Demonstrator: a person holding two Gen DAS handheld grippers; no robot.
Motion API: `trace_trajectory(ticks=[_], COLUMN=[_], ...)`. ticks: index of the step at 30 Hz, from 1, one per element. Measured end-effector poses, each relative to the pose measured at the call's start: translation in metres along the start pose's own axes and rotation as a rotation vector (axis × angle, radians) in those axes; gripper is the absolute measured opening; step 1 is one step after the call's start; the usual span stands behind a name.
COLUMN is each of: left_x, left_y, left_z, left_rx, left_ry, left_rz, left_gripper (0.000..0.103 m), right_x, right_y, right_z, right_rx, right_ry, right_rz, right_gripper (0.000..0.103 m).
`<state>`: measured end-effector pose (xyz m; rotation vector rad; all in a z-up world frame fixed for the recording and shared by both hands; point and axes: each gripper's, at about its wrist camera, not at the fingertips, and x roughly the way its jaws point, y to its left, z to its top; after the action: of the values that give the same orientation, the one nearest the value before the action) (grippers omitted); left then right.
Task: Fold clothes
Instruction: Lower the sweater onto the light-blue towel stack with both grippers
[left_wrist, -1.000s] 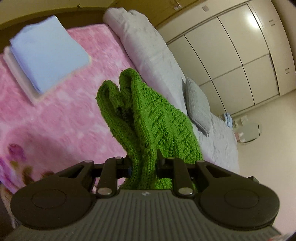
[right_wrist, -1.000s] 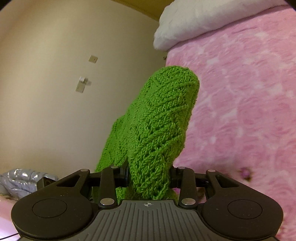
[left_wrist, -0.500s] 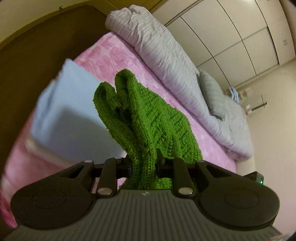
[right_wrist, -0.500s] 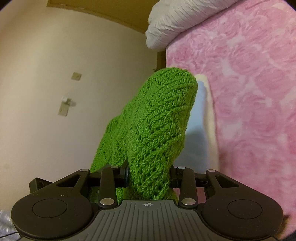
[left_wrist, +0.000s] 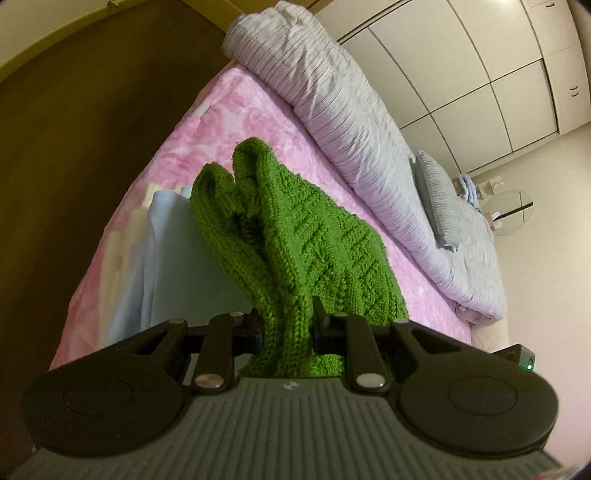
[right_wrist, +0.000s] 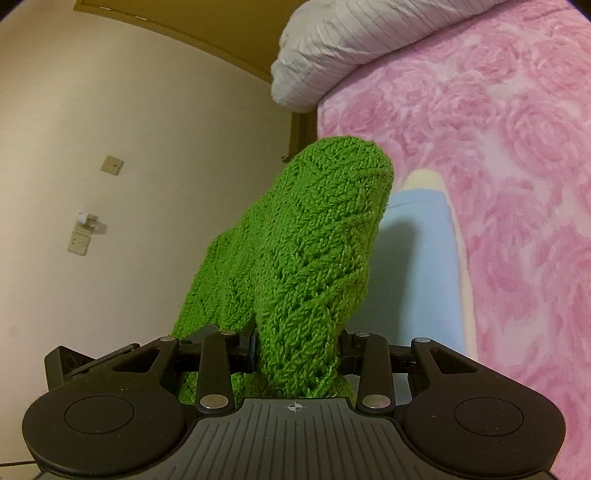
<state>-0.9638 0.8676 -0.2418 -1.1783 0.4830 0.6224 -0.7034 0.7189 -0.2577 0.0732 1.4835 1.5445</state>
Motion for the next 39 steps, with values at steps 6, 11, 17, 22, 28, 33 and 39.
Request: trace_trajectory(ticks=[6,11,17,22,28,33,39], left_x=[0.034,0.012,-0.039,-0.019,-0.008,-0.009,-0.011], left_y=[0.029,0.029,-0.018,-0.043,-0.013,0.006,-0.004], left_z=[0.002,-0.003,-0.027,-0.059,-0.082,-0.097,-0.093], left_rx=[0.005,0.002,0.174,0.37,0.369,0.372,0.336], left_ry=[0.035,-0.02,-0.094,-0.01,0.028,0.022,-0.003], left_rz=[0.112,0.186,0.283,0.298,0.373,0.378,0.389], left_gripper=[0.022,0.025,0.012,0.005,0.004,0.005,0.004], right_x=[0.035,0.028,-0.023,-0.022,0.02,0.04,0.037], right_y=[-0.016,-0.003,0.03,0.056,0.062,0.053,0.051], right_z=[0.005,0.006,-0.005,-0.037,-0.082,-0.123,-0.123], right_rx=[-0.009,-0.105,-0.312,-0.512,-0.702,-0.907,-0.91], right_ry=[0.042,0.056,-0.034,0.029,0.147,0.173,0.184], right_rz=[-0.161,-0.235,-0.268,-0.251,-0.325,-0.379,-0.393], right_gripper=[0.051,0.06,0.059,0.058,0.056,0.057,0.057])
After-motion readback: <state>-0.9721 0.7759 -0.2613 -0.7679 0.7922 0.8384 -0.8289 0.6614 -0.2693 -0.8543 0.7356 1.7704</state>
